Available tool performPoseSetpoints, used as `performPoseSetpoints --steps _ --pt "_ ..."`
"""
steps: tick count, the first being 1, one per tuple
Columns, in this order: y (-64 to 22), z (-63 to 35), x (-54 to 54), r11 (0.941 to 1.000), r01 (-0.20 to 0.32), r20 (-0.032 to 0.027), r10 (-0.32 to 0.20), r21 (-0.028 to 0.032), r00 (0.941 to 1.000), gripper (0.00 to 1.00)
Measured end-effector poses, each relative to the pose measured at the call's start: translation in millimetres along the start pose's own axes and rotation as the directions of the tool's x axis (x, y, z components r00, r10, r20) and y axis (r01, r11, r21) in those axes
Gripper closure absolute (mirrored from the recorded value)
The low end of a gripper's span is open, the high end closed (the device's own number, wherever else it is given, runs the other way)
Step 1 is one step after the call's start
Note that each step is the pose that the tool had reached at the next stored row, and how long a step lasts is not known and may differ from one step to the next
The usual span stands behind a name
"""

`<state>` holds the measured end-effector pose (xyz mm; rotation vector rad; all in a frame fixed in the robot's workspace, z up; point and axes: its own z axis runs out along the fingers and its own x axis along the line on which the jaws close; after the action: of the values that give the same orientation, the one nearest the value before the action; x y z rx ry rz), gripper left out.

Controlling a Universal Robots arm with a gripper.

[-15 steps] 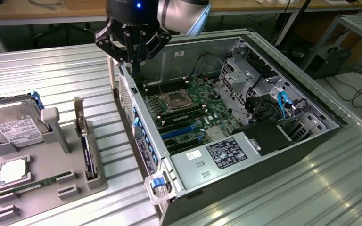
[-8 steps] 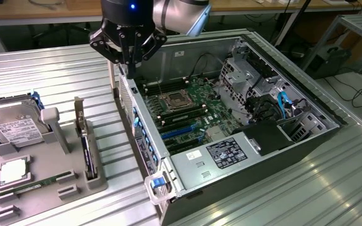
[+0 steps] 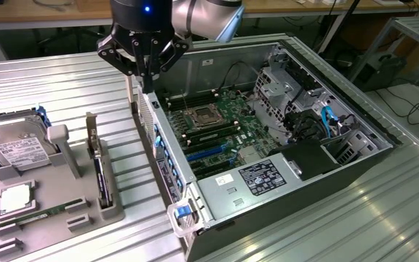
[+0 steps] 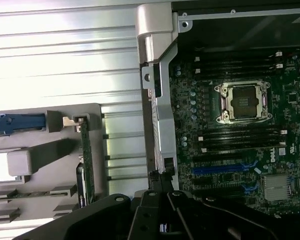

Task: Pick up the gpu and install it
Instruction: 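Reach for the gpu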

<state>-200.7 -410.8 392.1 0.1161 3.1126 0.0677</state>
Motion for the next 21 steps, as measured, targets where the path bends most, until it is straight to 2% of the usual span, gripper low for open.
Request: performPoseSetpoints --steps 11,21 --pt "-8.9 -0.1 9.9 1.0000 0.000 0.0000 0.000 0.0000 1.0000 0.89" --pt "-23.4 0.0 19.9 1.0000 0.001 -0.0001 -0.001 0.0001 1.0000 0.89"
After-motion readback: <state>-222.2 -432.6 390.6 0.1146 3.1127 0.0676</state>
